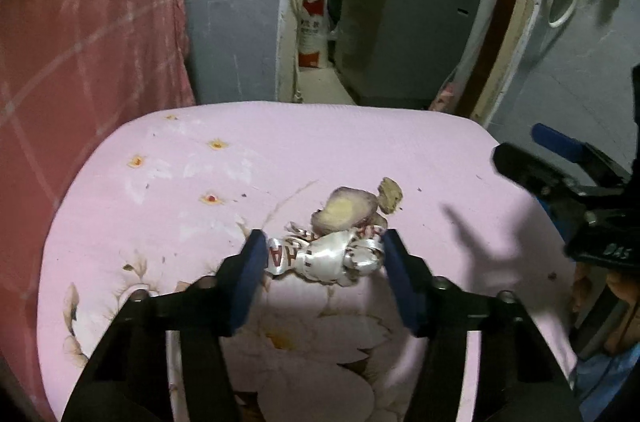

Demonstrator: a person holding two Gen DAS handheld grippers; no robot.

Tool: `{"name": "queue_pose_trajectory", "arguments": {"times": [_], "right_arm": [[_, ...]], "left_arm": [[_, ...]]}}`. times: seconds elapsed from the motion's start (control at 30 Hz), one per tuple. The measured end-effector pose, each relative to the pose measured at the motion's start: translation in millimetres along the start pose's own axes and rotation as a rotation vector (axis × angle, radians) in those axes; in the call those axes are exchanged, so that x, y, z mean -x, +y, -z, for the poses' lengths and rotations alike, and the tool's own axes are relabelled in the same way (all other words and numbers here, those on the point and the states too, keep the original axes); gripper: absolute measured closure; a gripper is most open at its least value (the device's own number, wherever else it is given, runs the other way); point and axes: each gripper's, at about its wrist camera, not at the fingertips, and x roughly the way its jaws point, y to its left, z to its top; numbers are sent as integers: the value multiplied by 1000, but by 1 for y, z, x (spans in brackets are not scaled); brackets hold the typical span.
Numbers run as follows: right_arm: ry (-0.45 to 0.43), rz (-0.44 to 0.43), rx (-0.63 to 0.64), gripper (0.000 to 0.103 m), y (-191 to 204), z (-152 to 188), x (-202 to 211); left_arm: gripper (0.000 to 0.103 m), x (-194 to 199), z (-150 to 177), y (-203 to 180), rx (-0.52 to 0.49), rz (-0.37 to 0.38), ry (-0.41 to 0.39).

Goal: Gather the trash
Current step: 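Grasp the white-and-red printed wrapper with the left tool while the right tool grasps a tan scrap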

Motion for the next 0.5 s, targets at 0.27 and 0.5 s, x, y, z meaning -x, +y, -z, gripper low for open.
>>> {"name": "queue_pose_trajectory", "arguments": {"times": [0.27,0.5], "right_arm": [[89,-43,98,16,20,1,-16],[206,-150,128,36,30,4,-38]], "left_arm": [[71,5,2,5,-27,8,3],[79,8,8,14,9,27,6]]}}
